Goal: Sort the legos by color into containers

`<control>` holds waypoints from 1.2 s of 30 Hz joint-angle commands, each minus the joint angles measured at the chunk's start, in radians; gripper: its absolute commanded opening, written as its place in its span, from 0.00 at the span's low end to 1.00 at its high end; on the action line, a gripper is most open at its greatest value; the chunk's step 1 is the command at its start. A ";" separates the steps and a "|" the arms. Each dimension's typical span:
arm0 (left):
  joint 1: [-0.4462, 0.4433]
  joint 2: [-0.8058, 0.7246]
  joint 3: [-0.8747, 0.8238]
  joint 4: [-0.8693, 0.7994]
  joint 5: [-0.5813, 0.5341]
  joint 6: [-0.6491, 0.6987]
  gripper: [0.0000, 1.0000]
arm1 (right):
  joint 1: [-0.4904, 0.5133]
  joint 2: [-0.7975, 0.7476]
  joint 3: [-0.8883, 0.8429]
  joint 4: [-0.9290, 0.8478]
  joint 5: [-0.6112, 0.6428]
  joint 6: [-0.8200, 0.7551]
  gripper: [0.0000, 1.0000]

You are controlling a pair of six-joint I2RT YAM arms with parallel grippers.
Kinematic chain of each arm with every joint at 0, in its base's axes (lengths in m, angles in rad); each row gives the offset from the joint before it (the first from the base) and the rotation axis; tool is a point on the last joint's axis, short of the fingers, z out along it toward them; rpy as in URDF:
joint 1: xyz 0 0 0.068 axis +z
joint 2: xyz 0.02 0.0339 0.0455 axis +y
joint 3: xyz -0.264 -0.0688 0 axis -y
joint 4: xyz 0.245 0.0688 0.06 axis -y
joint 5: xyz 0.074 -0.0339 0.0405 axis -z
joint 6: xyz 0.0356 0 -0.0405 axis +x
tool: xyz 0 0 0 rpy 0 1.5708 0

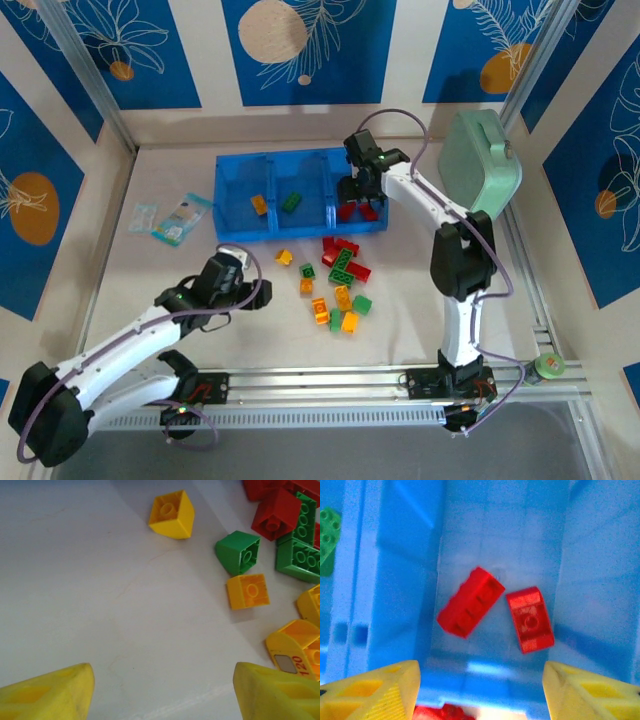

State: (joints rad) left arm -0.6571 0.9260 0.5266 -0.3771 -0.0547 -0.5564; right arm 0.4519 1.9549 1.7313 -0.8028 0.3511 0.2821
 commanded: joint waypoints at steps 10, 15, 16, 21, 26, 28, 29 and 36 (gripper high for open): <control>0.001 0.404 0.279 0.066 -0.017 0.075 0.75 | 0.113 -0.437 -0.442 0.137 -0.012 0.098 0.67; 0.015 0.590 0.404 0.037 -0.046 0.121 0.75 | 0.170 -0.570 -0.591 0.148 0.009 0.139 0.67; 0.020 0.620 0.421 0.037 -0.044 0.125 0.74 | 0.175 -0.588 -0.610 0.145 0.013 0.150 0.67; 0.035 0.740 0.504 0.032 -0.061 0.150 0.74 | 0.223 -0.682 -0.716 0.133 0.026 0.217 0.67; 0.046 0.840 0.584 -0.001 -0.085 0.180 0.72 | 0.250 -0.755 -0.821 0.159 0.022 0.271 0.67; 0.050 0.871 0.605 -0.006 -0.077 0.186 0.71 | 0.248 -0.768 -0.842 0.155 0.031 0.280 0.67; 0.050 0.888 0.616 -0.010 -0.075 0.188 0.70 | 0.248 -0.774 -0.848 0.148 0.036 0.282 0.67; 0.048 0.939 0.627 -0.026 -0.074 0.175 0.64 | 0.239 -0.833 -0.864 0.126 0.059 0.287 0.67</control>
State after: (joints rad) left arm -0.6151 1.8500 1.1385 -0.3645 -0.1143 -0.3862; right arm 0.6975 1.1652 0.8791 -0.6697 0.3901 0.5449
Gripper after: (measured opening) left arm 0.646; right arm 0.669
